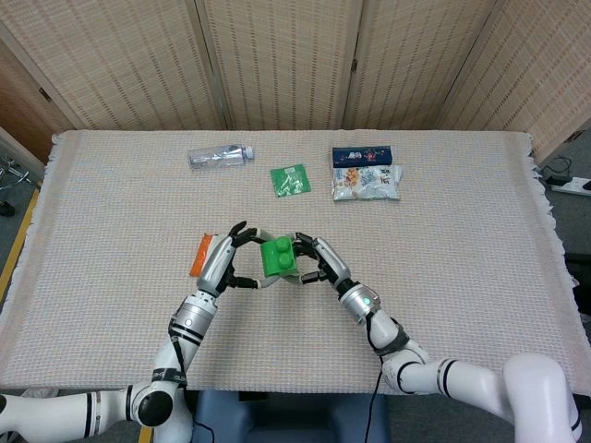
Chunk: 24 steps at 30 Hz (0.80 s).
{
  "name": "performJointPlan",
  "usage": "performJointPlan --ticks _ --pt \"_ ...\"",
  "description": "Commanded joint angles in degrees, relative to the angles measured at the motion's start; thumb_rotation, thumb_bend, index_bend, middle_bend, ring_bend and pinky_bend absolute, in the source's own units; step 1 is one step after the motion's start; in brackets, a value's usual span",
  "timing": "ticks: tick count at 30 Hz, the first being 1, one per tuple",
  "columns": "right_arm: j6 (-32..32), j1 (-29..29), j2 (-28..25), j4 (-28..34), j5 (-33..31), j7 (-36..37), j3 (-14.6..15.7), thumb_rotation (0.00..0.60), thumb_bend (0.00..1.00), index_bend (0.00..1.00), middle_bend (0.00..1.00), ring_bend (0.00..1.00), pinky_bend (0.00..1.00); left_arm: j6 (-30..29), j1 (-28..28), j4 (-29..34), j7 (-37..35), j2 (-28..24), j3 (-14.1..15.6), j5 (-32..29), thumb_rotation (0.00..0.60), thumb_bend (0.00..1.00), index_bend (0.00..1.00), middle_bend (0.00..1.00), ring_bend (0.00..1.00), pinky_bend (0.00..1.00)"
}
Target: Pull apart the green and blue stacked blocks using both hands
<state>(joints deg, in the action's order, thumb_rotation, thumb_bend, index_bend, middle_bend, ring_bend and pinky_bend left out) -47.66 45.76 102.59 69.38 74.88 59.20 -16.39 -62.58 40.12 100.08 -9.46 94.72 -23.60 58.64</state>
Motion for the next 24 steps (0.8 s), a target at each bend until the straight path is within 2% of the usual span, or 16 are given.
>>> performJointPlan --ticks 1,15,20,24 --pt "0.3 -0.1 0.2 -0.4 -0.2 -0.2 0.1 0.600 0.31 0.71 0.52 0.51 0.33 -0.2 0.1 0.4 -0.3 -0.2 -0.5 0.2 0.600 0.42 0.66 0.84 0.34 0.00" --pt "-0.5 -2.8 -1.1 -1.4 1.8 -1.9 2.6 0.600 0.31 0.71 0.52 0.51 0.33 -0.9 0.4 -1.2 -1.2 -2.1 -2.2 1.1 0.600 0.42 0.66 0.84 0.34 0.00" --pt "-2.4 -4.8 -3.7 -0.7 3.2 -4.9 4.5 0.600 0.31 0.71 0.52 0.51 0.33 -1.2 -0.7 -3.3 -1.3 -3.0 -0.1 2.7 0.600 0.42 0.66 0.84 0.34 0.00" --pt "-2.9 -6.3 -7.8 1.3 3.2 -10.1 5.9 0.600 0.31 0.71 0.52 0.51 0.33 -1.9 -2.3 -5.6 -1.2 -3.9 3.0 5.6 0.600 0.42 0.66 0.84 0.34 0.00"
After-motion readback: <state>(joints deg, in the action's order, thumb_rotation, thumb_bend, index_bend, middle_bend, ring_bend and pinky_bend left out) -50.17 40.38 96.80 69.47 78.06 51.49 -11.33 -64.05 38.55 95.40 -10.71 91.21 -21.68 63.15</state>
